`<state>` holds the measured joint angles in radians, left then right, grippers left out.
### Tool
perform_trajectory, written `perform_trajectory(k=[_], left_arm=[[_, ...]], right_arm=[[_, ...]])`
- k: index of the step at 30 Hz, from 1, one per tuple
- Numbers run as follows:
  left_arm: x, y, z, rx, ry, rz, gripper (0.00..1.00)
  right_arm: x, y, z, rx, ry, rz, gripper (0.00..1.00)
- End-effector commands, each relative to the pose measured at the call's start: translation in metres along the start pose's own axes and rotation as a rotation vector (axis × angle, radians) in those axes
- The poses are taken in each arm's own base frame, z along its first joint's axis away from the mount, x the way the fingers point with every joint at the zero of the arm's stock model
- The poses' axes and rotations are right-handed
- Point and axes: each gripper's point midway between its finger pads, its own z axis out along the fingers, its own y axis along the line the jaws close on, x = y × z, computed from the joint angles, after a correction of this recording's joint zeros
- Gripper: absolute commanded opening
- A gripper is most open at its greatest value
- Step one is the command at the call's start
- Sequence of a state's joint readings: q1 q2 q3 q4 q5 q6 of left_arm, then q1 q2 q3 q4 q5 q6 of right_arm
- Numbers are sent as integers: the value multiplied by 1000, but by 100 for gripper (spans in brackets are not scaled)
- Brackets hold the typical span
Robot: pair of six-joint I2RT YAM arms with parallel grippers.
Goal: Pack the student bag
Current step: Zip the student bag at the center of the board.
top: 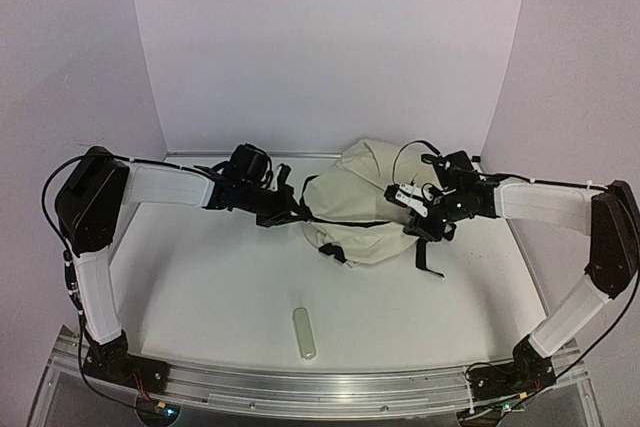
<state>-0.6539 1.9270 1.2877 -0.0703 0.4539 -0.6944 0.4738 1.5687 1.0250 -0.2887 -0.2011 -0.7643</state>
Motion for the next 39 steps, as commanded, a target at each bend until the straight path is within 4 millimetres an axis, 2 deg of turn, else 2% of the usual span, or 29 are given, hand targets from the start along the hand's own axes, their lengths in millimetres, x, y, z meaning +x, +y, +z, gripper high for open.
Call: perform_trajectory(k=[1,3,6,8,12,16,20,22,24,27,28,32,36,39], left_arm=[[-13,-53,-8,126,-21,100,0],[-12,-57,-8,140,-20,96,0],[-13,-61,-10,154,-24,94,0],[-13,-61,-11,156,-26,92,0],[-12,-62,-14,155,-27,87,0],[-12,-61,-16,151,-32,81,0],[-11,-56,-17,136,-38,69,0],[-12,-52,-18,124,-44,61,0],[-16,-45,-20,95,-57,49,0],[-23,-33,-23,51,-83,28,0],[-26,-28,-25,37,-92,19,0],[-37,-12,-28,3,-121,-12,0],[-42,-7,-27,0,-123,-7,0],[-42,-13,-27,22,-113,7,0]], right_arm=[[-51,-8,-21,-21,-94,72,62],[-71,5,-24,-30,-116,47,66],[-101,27,-26,-70,-163,35,66],[-119,34,-24,-92,-186,47,67],[-142,47,-5,-128,-189,55,66],[-153,61,22,-148,-162,56,63],[-143,57,50,-106,-95,58,55],[-135,58,55,-93,-67,48,40],[-130,57,52,-83,-58,45,22],[-120,61,39,-79,-53,36,3],[-116,62,34,-77,-51,30,0],[-90,71,15,-76,-23,-13,0],[-55,78,2,-81,23,-26,0],[-20,67,-6,-95,64,-2,1]])
